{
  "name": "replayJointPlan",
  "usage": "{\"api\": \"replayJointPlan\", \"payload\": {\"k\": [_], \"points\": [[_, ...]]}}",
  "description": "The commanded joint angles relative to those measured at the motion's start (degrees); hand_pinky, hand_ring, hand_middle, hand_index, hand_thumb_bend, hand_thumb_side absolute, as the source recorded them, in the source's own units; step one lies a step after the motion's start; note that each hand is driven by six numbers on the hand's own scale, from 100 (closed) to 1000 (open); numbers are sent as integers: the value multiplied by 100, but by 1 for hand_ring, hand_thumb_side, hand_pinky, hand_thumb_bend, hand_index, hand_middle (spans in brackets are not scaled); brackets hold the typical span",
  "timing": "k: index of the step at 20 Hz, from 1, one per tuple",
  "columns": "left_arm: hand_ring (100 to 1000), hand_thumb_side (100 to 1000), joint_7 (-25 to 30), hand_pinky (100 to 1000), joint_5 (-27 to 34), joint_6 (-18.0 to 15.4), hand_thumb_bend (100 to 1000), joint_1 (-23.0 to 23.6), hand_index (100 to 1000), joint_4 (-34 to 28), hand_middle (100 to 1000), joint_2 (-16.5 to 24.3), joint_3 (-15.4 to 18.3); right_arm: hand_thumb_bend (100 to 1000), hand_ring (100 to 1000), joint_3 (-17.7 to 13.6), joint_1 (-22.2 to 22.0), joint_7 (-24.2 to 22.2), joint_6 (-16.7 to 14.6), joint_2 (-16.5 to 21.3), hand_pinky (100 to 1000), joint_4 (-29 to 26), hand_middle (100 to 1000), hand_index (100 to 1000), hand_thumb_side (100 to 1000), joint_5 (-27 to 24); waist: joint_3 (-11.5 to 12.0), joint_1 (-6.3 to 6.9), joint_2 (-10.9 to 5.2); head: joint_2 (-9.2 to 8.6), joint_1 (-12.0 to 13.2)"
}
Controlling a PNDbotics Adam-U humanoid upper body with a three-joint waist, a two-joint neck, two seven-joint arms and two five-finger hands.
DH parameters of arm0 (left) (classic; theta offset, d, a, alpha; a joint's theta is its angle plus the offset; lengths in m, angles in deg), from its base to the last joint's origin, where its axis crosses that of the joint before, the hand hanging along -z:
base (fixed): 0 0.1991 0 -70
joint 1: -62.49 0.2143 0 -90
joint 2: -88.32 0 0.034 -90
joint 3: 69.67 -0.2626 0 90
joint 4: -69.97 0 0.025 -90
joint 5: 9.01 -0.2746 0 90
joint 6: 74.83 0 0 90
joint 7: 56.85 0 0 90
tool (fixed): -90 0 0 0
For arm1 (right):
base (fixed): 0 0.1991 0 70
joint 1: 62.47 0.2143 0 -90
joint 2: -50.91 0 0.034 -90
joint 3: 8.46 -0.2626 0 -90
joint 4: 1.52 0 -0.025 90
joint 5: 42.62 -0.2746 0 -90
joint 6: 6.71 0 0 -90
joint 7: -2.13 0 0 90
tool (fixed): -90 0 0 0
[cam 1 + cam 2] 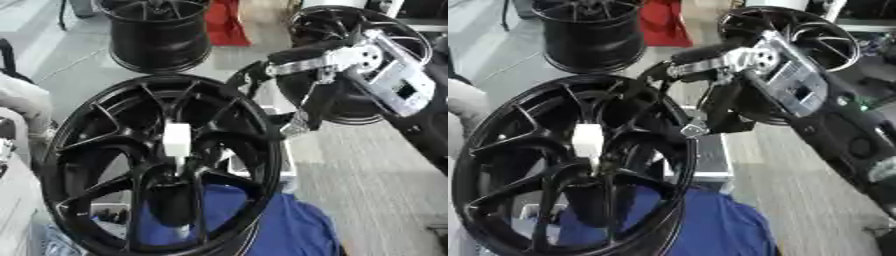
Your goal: Pull the pin out of the wheel hub.
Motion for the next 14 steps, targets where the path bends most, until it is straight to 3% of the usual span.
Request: {"api": "replayJointPlan", "payload": {"k": [1,14], "points": [[637,523,37,586,-2,-9,380,-63,823,-71,674,137,-41,351,1000,-19,273,-115,-317,-248,829,277,958,981,307,293,20,25,-51,26,-72],[638,531,114,587,3,-19,374,-99,824,-45,676,119,-96,320,1000,192,598,-116,-772,-1167,825,528,923,972,328,907,127,12,-22,26,-233]]}}
